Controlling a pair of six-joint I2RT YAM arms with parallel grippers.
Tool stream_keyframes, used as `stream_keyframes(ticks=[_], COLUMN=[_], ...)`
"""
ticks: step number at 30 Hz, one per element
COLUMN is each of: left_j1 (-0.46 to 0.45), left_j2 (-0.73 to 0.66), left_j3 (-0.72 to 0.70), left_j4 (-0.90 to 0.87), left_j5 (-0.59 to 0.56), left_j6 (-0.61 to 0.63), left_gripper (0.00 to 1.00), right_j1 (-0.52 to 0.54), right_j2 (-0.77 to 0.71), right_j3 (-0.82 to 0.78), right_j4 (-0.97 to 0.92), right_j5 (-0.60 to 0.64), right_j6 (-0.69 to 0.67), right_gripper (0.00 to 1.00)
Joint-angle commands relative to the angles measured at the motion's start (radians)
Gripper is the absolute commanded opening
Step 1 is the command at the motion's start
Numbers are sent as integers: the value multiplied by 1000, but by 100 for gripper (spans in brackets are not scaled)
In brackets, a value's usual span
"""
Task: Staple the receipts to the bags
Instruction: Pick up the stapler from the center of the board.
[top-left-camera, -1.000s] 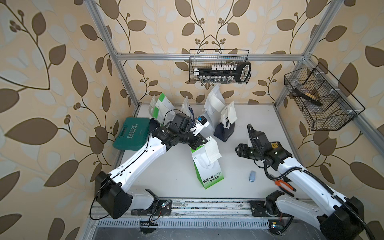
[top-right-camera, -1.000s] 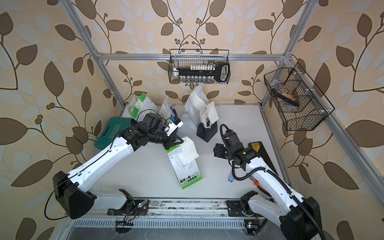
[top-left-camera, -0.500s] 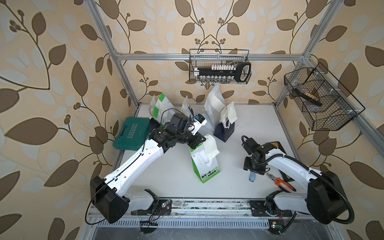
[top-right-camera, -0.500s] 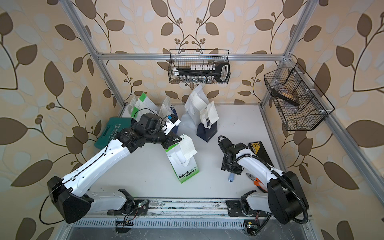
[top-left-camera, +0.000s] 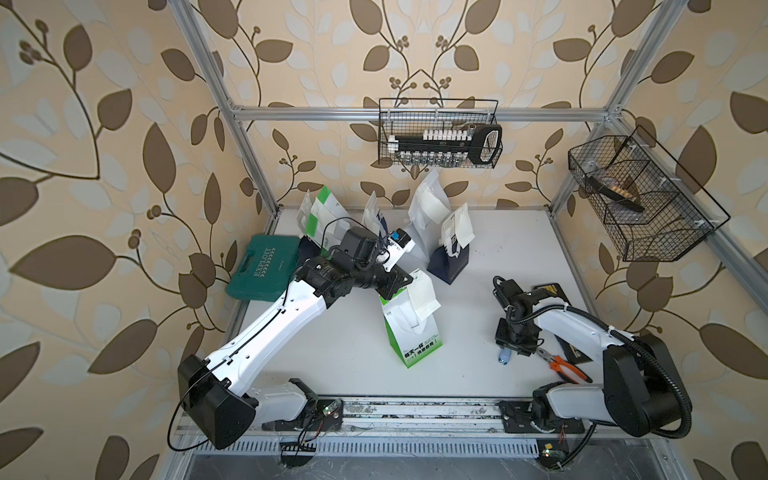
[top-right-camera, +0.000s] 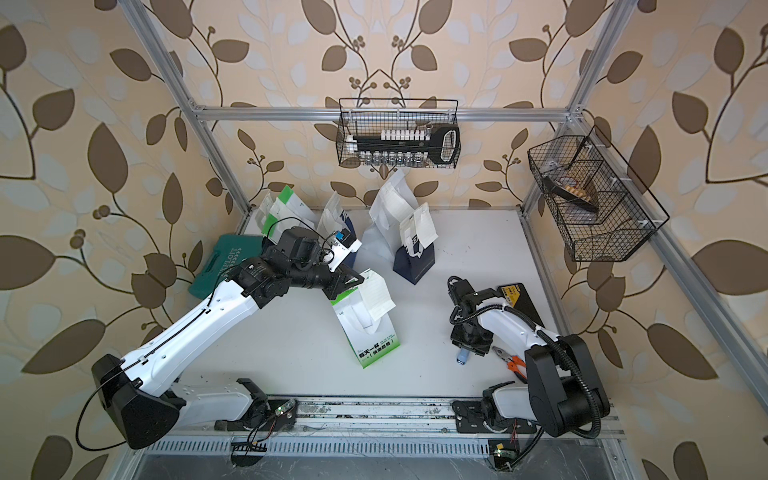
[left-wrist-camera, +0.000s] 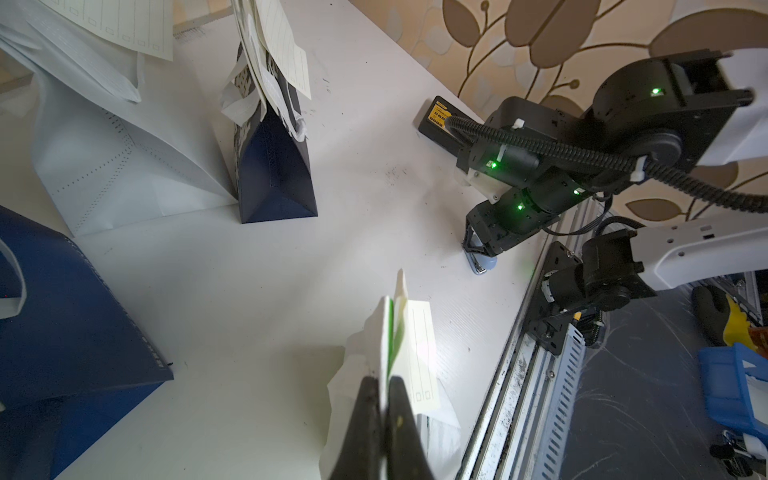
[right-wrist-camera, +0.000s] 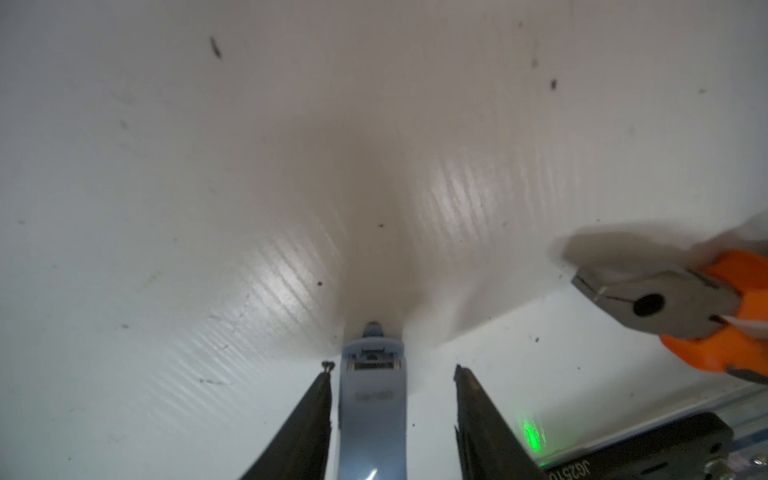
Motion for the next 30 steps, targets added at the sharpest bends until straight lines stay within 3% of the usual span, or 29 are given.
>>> stream_keyframes(ticks=[1,19,26,30], left_j1=[-8,-8,-8,-8], left_j2=[0,32,38,32], left_j3=[19,30,30,24], left_j4=[17,2,2,7], left_j5=[3,-14,-7,-5], left_j6=[13,25,31,32], left_gripper=[0,0,0,0], right_j1=[-5,11,21,34], right_j2=[11,8,-1,-52], right_j3=[-10,1,-6,-22], right_j4=[29,-8,24,73], right_j5=[-34,-106,-123,-139], right_j6=[-1,17,9,8], right_gripper=[45,36,9,0])
